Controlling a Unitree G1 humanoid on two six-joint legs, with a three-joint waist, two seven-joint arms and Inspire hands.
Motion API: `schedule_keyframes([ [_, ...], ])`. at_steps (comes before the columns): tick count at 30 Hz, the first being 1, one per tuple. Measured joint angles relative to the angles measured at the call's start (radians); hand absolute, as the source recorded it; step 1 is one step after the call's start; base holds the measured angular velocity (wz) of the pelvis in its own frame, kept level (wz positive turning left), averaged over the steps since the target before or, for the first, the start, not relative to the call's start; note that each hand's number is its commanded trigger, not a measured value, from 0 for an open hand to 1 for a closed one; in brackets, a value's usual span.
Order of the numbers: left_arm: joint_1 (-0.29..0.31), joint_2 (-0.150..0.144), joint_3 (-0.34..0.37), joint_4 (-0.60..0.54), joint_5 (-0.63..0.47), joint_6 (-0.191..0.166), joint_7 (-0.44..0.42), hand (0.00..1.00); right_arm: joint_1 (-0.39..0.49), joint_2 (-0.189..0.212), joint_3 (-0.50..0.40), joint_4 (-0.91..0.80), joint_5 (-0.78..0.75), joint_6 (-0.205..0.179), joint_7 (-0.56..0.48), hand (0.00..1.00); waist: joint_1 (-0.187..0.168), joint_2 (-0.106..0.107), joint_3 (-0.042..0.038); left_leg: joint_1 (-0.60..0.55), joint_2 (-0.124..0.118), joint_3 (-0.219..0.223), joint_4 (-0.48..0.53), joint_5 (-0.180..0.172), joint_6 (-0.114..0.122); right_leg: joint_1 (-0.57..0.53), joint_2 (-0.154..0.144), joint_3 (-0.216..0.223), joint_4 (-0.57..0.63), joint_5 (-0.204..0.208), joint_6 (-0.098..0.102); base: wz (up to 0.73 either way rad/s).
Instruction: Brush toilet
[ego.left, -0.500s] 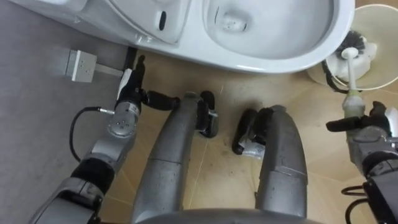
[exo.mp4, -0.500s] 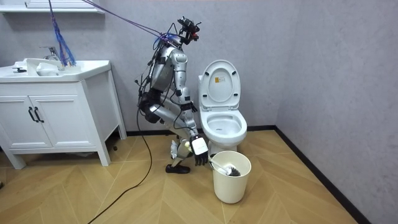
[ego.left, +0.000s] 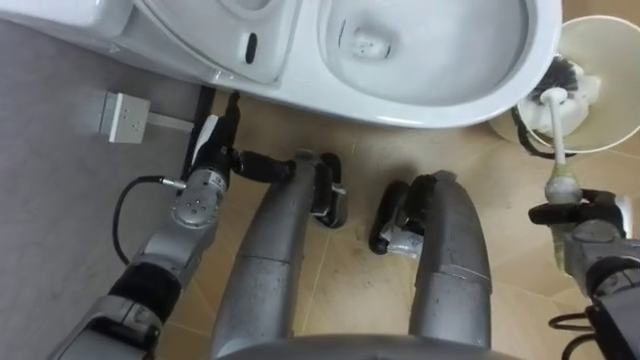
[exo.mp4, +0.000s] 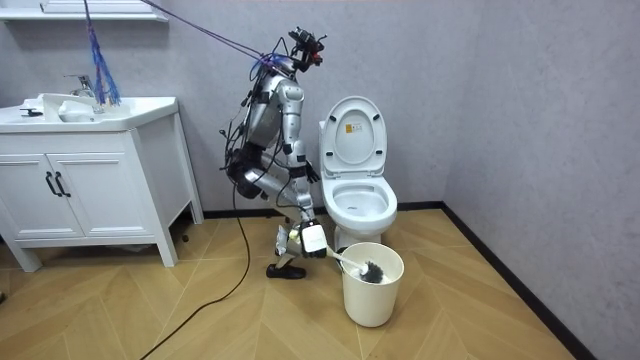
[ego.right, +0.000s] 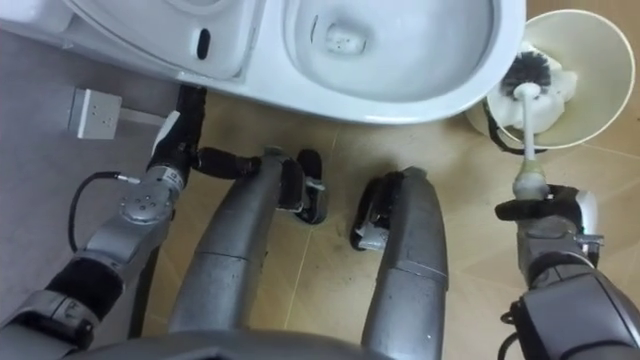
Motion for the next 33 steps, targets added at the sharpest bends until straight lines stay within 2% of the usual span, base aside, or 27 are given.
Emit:
schedule_keyframes([
  [5,0.025,0.002,0.0,-0.003,0.0,-0.008,0.0,0.0,0.023,0.019,0.001,-0.001,0.0,0.0,0.018,1.0,-0.003,0.0,-0.0003,0.036,0.006,-0.008,-0.02,-0.002,0.002,0.046,0.004,-0.017,-0.036,0.005,0.0,-0.03],
  [8,0.048,0.006,0.0,-0.006,0.001,-0.016,0.003,0.0,0.032,0.02,0.0,0.002,0.0,0.001,0.03,1.0,-0.004,-0.001,-0.0008,0.084,0.017,-0.008,-0.054,-0.003,0.005,0.096,0.018,-0.02,-0.084,0.018,0.006,-0.12],
  [14,0.085,0.007,0.001,0.017,0.001,-0.018,0.003,0.0,0.05,0.039,-0.002,0.019,0.0,0.005,0.046,1.0,-0.004,-0.002,-0.0012,0.227,0.016,-0.006,-0.177,0.019,0.013,0.235,0.035,-0.022,-0.218,0.052,0.025,-0.03],
  [20,0.095,0.014,0.005,0.087,0.0,-0.026,0.0,0.0,0.079,0.041,-0.011,0.012,0.049,0.005,0.057,1.0,-0.001,-0.003,-0.002,0.378,0.014,-0.011,-0.274,0.021,0.014,0.392,0.051,-0.029,-0.333,0.065,0.043,0.0],
  [23,0.101,0.014,0.033,0.159,0.003,-0.034,-0.001,0.0,0.092,0.057,-0.043,0.012,0.065,-0.001,0.055,1.0,-0.005,-0.008,-0.0038,0.464,0.012,-0.01,-0.329,0.022,0.014,0.478,0.054,-0.034,-0.392,0.073,0.05,0.0],
  [25,0.132,0.019,0.062,0.195,0.002,-0.035,-0.001,0.0,0.12,0.07,-0.069,0.012,0.073,-0.003,0.055,1.0,-0.011,-0.011,-0.0124,0.535,0.001,-0.026,-0.378,0.027,0.01,0.553,0.056,-0.044,-0.448,0.08,0.058,0.11],
  [29,0.192,0.021,0.093,0.238,0.002,-0.037,0.0,0.0,0.164,0.081,-0.102,0.01,0.082,-0.001,0.055,1.0,-0.008,-0.017,-0.0194,0.643,0.0,-0.025,-0.444,0.029,0.011,0.667,0.068,-0.045,-0.529,0.092,0.071,0.01],
  [31,0.242,0.024,0.138,0.251,0.002,-0.037,0.002,0.0,0.207,0.083,-0.115,-0.014,0.084,-0.008,0.049,1.0,-0.012,-0.027,-0.0291,0.709,-0.003,-0.025,-0.488,0.029,0.011,0.734,0.071,-0.049,-0.578,0.096,0.077,0.0],
  [33,0.276,0.027,0.177,0.255,0.005,-0.038,0.006,0.0,0.24,0.084,-0.137,-0.03,0.079,-0.012,0.041,1.0,-0.012,-0.032,-0.0347,0.756,-0.004,-0.029,-0.517,0.029,0.011,0.787,0.078,-0.052,-0.616,0.099,0.083,0.05],
])
